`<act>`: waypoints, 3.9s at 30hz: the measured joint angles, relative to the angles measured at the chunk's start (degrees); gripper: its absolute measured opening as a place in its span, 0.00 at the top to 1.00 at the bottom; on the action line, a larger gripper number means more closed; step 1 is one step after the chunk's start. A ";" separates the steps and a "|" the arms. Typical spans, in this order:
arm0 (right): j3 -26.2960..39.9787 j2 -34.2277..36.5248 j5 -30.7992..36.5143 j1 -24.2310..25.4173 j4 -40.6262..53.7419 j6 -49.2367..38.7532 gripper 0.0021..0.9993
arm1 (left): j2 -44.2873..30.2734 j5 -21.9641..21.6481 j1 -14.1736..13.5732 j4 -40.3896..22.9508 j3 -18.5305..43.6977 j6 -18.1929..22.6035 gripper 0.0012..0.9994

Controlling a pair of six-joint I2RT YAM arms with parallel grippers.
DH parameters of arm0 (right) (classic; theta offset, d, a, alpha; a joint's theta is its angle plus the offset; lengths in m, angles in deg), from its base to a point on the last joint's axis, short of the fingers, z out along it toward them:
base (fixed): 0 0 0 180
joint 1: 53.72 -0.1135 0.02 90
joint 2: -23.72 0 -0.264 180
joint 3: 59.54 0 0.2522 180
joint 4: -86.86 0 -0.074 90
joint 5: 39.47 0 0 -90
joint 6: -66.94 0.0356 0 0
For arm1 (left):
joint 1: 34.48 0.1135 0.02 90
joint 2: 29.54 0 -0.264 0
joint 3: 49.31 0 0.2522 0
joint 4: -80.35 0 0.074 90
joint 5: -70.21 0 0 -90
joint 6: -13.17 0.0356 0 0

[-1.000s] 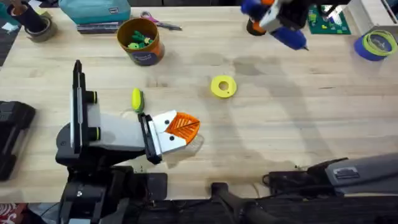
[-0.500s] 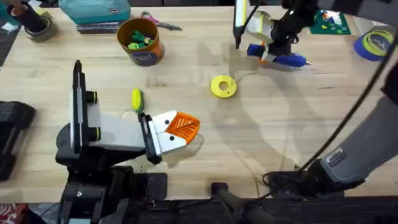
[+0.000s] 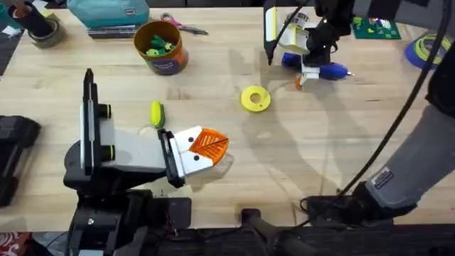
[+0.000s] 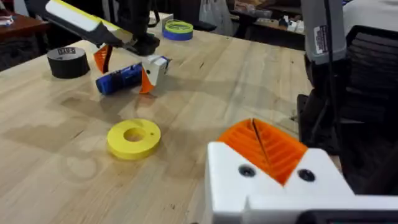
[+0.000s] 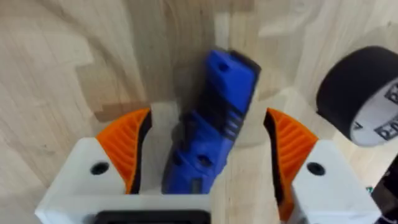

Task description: Pick up the gripper from the table and insert it into the empty holder that is missing its gripper. Then pick up a screw, insert it into the mounting hole, and use the screwdriver to tighten it. Finally, clean up the table by picking up the vegetable and placing it into the bucket.

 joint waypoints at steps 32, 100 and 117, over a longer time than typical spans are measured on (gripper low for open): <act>-0.02 -46.67 -6.34 -3.06 4.38 61.28 0.00 | 0.00 -4.71 0.77 7.00 -0.14 -11.77 0.01; -24.41 -77.07 -12.77 -3.06 11.84 76.20 0.00 | -93.85 -65.66 9.32 -47.45 56.48 -12.56 0.20; -24.44 -77.07 -12.28 -3.06 11.84 76.20 0.00 | -93.66 -62.09 9.27 -48.96 59.47 -12.48 0.98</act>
